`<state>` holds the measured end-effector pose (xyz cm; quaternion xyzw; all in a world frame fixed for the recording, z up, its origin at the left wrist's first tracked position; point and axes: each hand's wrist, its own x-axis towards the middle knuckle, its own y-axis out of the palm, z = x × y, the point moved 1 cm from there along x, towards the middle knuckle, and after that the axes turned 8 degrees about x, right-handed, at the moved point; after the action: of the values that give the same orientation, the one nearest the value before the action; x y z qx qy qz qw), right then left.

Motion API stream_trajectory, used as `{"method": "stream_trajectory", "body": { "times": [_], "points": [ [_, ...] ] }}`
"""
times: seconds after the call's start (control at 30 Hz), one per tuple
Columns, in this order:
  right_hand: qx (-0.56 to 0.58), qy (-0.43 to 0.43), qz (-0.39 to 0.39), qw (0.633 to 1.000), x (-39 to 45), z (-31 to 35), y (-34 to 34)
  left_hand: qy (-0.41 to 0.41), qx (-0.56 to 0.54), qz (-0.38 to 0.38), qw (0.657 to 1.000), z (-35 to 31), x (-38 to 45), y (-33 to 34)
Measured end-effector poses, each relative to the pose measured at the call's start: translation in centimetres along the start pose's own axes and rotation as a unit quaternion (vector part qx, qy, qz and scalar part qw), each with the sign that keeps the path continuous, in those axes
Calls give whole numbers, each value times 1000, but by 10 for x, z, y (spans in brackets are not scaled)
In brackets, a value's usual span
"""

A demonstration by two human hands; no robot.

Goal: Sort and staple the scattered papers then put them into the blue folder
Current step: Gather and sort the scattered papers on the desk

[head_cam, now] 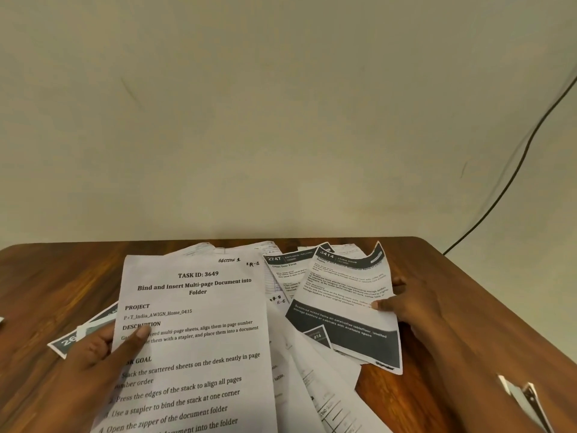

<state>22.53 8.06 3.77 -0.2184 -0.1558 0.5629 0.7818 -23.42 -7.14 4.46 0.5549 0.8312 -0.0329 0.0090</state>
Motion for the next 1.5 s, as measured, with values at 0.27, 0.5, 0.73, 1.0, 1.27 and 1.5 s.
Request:
{"method": "stream_trajectory", "body": {
  "times": [0.27, 0.5, 0.73, 1.0, 1.27, 1.5],
  "points": [
    [-143, -132, -119, 974, -14, 6, 5, -15, -20, 10, 1000, -2, 0, 0],
    [-77, -148, -202, 965, -18, 10, -1, 3, 12, 1, 1000, 1, 2, -3],
    [242, -95, -224, 939, -14, 42, -24, -3, 22, -3, 1000, -1, 1, -3],
    [337, -90, -158, 924, -25, 78, -49, -4, 9, 11, 1000, -1, -1, -6],
    [289, -250, -152, 911, -48, 108, -50, -11, 19, 0, 1000, 2, 4, -5],
    [331, -302, -125, 885, -78, 136, -60, -17, 38, -6, 999, -1, 4, -8]
  ]
}}
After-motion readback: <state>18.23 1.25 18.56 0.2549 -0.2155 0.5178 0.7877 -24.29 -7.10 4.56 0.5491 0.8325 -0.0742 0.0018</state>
